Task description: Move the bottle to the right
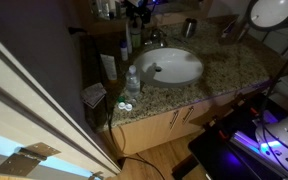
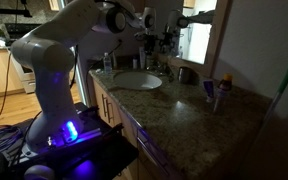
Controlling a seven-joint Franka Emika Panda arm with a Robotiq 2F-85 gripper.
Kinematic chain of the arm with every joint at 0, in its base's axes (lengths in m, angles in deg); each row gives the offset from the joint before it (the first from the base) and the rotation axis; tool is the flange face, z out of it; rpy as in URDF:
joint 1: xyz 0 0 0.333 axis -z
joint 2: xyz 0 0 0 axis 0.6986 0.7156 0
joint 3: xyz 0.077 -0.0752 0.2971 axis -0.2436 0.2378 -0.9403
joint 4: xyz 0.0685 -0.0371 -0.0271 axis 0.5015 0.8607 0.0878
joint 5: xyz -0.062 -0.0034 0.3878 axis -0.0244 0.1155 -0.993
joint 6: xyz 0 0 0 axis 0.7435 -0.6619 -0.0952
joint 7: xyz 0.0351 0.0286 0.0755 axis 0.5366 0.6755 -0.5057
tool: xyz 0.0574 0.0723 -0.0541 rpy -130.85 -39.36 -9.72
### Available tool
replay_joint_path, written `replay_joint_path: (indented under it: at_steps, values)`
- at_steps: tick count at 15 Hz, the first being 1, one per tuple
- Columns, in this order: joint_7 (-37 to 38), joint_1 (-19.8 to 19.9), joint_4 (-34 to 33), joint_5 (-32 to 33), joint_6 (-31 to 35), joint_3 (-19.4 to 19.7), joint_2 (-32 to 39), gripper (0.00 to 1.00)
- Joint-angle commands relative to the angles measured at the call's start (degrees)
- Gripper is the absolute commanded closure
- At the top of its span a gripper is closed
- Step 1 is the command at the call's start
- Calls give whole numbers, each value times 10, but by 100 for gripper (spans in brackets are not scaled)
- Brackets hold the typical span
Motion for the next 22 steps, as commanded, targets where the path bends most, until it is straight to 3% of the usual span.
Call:
replay_joint_path:
  at_steps: [1, 11, 15, 22]
  values:
    - [-5, 1, 2, -2, 2, -3, 0, 27]
    - [-6, 3, 2, -4, 3, -4, 0, 95]
    - [-4, 2, 2, 2, -16, 1, -14, 93]
    - [-83, 18, 43, 27, -148, 2, -146, 93]
